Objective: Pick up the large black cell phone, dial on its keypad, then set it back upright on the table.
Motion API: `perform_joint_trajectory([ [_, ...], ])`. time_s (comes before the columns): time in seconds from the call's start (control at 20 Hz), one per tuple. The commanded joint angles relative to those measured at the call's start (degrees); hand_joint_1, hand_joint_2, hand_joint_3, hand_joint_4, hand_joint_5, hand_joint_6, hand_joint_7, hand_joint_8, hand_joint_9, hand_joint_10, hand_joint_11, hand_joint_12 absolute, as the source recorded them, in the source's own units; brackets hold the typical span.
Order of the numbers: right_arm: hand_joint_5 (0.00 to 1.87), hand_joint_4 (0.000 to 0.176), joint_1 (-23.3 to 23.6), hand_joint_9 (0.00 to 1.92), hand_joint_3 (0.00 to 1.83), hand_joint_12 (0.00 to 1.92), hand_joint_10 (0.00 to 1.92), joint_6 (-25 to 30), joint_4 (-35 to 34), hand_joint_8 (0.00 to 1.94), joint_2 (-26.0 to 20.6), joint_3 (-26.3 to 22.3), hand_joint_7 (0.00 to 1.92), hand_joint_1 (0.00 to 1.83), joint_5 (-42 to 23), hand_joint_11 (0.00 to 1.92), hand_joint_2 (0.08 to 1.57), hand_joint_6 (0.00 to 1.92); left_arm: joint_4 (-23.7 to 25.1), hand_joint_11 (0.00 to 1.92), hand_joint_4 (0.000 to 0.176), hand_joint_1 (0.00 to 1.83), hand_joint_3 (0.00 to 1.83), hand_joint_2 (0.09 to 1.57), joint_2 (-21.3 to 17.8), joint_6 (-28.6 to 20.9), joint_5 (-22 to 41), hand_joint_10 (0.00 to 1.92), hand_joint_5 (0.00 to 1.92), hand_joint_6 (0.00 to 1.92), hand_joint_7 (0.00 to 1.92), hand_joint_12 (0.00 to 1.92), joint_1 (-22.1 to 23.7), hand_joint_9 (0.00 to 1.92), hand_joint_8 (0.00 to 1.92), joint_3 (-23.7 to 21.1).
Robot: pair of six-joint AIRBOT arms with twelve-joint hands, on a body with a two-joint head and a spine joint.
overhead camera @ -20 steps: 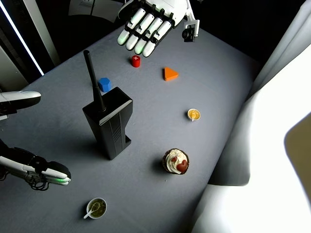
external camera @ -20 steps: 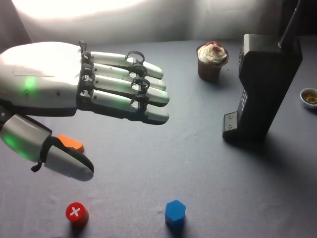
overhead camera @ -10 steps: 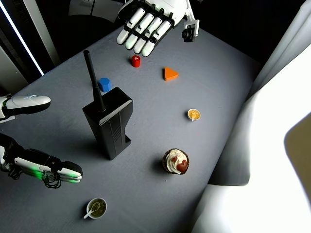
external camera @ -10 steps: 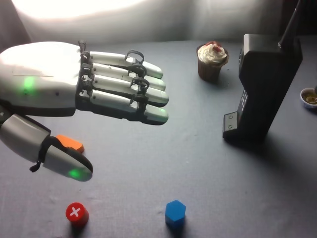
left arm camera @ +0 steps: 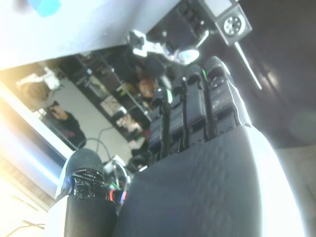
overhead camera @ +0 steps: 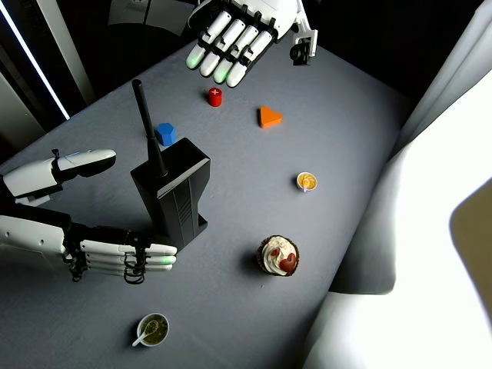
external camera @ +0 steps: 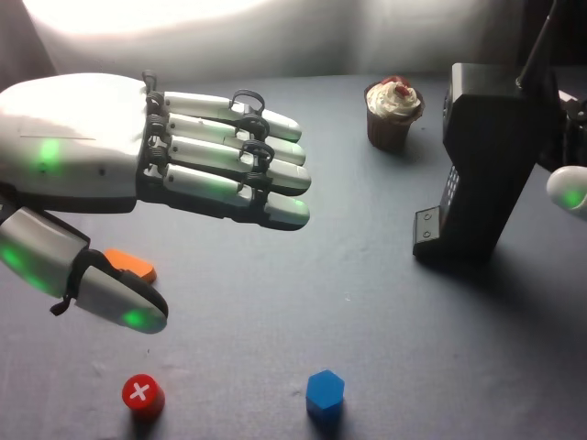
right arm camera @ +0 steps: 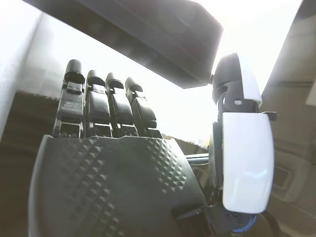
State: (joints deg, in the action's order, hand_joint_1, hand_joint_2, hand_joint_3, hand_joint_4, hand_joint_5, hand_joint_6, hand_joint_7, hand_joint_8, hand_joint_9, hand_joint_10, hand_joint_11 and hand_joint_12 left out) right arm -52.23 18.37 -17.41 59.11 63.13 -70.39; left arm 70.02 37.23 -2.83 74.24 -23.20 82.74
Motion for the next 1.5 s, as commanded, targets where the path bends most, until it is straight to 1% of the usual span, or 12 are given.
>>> perform_joint_trajectory([
  [0.0,0.06,0.000,0.8,0.01,0.00,0.23,0.00,1.3,1.3,0.00,0.1,0.8,0.01,0.74,-7.2,0.00,1.01,0.00,-5.4,0.00,0.031,0.02,0.00,1.20,0.0,0.0,4.1,0.00,0.19,0.00,0.16,0.19,1.5,0.11,0.00,0.0],
  [0.15,0.07,0.000,1.3,0.02,0.00,0.22,0.00,2.5,3.0,0.00,0.8,3.2,0.02,0.75,-7.2,0.00,1.00,0.01,-5.4,0.00,0.028,0.04,0.00,1.21,0.0,0.1,4.1,0.00,0.19,0.00,0.15,0.11,1.5,0.10,0.00,0.0],
  [0.35,0.08,0.000,1.9,0.02,0.00,0.18,0.00,3.2,3.5,0.00,1.4,5.1,0.02,0.72,-7.2,0.00,1.02,0.00,-5.4,0.00,0.027,0.09,0.00,1.20,0.1,0.1,4.3,0.00,0.21,0.00,0.17,0.12,1.7,0.10,0.00,0.2],
  [0.6,0.07,0.000,3.9,0.02,0.00,0.18,0.00,4.0,5.1,0.00,2.5,7.6,0.02,0.72,-6.6,0.00,1.01,0.00,-5.4,0.00,0.026,0.07,0.00,1.21,0.1,0.1,4.4,0.00,0.20,0.00,0.17,0.12,1.7,0.10,0.00,0.2],
  [0.8,0.05,0.000,5.1,0.00,0.00,0.20,0.00,4.3,5.1,0.00,2.9,9.2,0.01,0.75,-5.7,0.00,1.00,0.00,-5.4,0.00,0.035,0.05,0.00,1.20,0.1,0.1,4.4,0.00,0.19,0.00,0.17,0.16,1.7,0.11,0.00,0.2],
  [0.85,0.03,0.000,5.2,0.00,0.00,0.20,0.00,4.3,5.1,0.00,3.1,9.6,0.00,0.70,-5.6,0.00,1.01,0.00,-5.4,0.00,0.030,0.05,0.00,1.21,0.1,0.1,4.4,0.00,0.17,0.00,0.15,0.06,1.7,0.09,0.00,0.2],
  [1.0,0.02,0.000,5.8,0.00,0.00,0.18,0.00,4.3,5.1,0.00,3.5,10.6,0.00,0.69,-5.5,0.00,1.01,0.00,-5.4,0.00,0.034,0.07,0.00,1.20,0.1,0.1,4.4,0.00,0.18,0.00,0.15,0.07,1.8,0.09,0.00,0.2],
  [1.1,0.01,0.000,6.6,0.00,0.01,0.19,0.00,4.3,5.1,0.00,3.8,11.3,0.00,0.65,-5.1,0.00,1.02,0.00,-5.4,0.00,0.030,0.05,0.00,1.21,0.1,0.1,4.4,0.00,0.17,0.00,0.14,0.07,1.8,0.09,0.00,0.2],
  [1.15,0.02,0.000,7.0,0.00,0.00,0.23,0.00,4.4,5.1,0.00,4.0,11.7,0.00,0.69,-4.9,0.00,1.01,0.00,-5.5,0.00,0.032,0.04,0.00,1.21,0.1,0.1,4.4,0.00,0.18,0.00,0.14,0.10,1.8,0.10,0.00,0.2],
  [1.25,0.00,0.000,7.4,0.00,0.00,0.17,0.00,4.5,5.1,0.00,4.2,12.1,0.00,0.64,-4.5,0.00,1.03,0.00,-5.5,0.00,0.031,0.04,0.00,1.21,0.1,0.1,4.4,0.00,0.19,0.00,0.16,0.15,1.8,0.11,0.00,0.3],
  [1.3,0.00,0.000,7.5,0.00,0.00,0.16,0.00,4.5,5.1,0.00,4.3,12.3,0.00,0.66,-4.4,0.00,1.02,0.00,-5.5,0.00,0.028,0.04,0.00,1.21,0.1,0.1,4.4,0.00,0.18,0.00,0.15,0.11,1.8,0.09,0.00,0.3],
  [1.45,0.01,0.000,7.9,0.00,0.00,0.16,0.00,4.5,5.1,0.00,4.8,12.7,0.00,0.67,-4.2,0.00,1.02,0.00,-5.5,0.00,0.034,0.01,0.00,1.21,0.1,0.1,4.5,0.00,0.17,0.00,0.14,0.14,1.9,0.09,0.00,0.3],
])
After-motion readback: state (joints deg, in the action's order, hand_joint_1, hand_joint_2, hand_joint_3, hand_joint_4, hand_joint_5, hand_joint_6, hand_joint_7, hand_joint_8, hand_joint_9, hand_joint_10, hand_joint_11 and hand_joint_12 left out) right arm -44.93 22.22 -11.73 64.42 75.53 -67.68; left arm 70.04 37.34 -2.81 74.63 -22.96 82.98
